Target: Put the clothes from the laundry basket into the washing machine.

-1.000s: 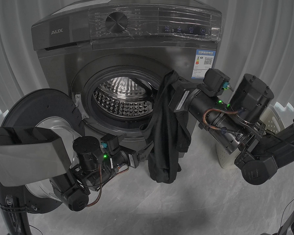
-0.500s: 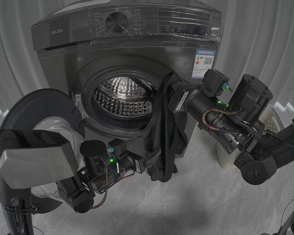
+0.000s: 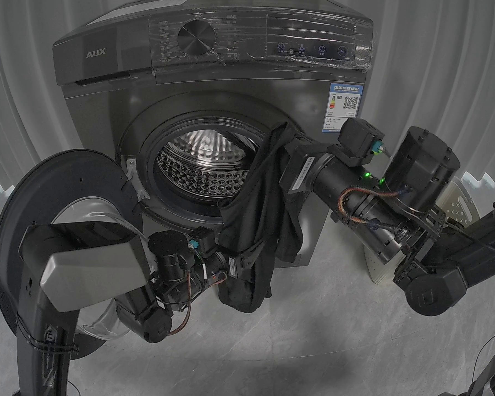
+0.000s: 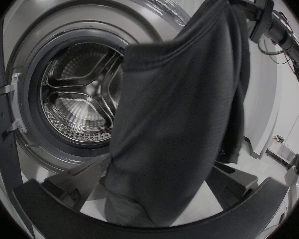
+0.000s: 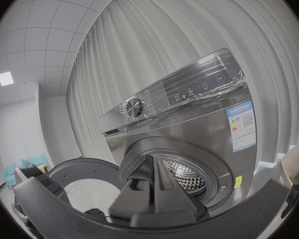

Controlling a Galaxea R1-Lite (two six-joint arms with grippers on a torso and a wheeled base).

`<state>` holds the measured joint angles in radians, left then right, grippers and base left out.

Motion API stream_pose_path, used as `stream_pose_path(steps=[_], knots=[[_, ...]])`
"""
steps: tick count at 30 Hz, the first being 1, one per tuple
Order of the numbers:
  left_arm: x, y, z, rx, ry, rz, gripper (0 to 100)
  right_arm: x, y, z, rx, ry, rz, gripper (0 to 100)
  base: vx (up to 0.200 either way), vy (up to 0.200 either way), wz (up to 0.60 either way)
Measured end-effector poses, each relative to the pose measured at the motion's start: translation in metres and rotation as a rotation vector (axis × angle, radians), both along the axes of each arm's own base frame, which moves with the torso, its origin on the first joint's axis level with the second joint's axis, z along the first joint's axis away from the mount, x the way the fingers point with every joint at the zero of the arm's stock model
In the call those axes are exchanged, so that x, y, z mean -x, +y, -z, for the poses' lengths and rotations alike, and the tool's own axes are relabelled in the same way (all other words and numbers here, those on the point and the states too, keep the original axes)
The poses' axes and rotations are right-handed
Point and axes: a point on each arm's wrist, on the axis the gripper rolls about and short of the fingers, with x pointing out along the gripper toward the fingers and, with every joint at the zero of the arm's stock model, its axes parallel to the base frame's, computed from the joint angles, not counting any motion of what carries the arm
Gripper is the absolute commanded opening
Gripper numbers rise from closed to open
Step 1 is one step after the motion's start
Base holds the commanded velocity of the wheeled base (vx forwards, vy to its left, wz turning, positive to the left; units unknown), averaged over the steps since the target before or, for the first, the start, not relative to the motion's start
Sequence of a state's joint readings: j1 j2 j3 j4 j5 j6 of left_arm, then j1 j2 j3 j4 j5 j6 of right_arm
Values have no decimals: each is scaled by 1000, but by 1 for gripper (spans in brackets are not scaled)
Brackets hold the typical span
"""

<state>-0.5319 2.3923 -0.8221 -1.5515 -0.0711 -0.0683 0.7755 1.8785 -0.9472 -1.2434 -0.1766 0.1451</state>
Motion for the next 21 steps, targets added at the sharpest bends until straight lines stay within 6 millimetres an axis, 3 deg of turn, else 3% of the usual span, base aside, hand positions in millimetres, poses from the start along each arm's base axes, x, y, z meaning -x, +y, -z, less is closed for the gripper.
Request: stream_pose_path(steps=[21], knots=[[-17,2,9,12,-10,-45,0,4,-1,5,8,11,-7,0,0,0,0]])
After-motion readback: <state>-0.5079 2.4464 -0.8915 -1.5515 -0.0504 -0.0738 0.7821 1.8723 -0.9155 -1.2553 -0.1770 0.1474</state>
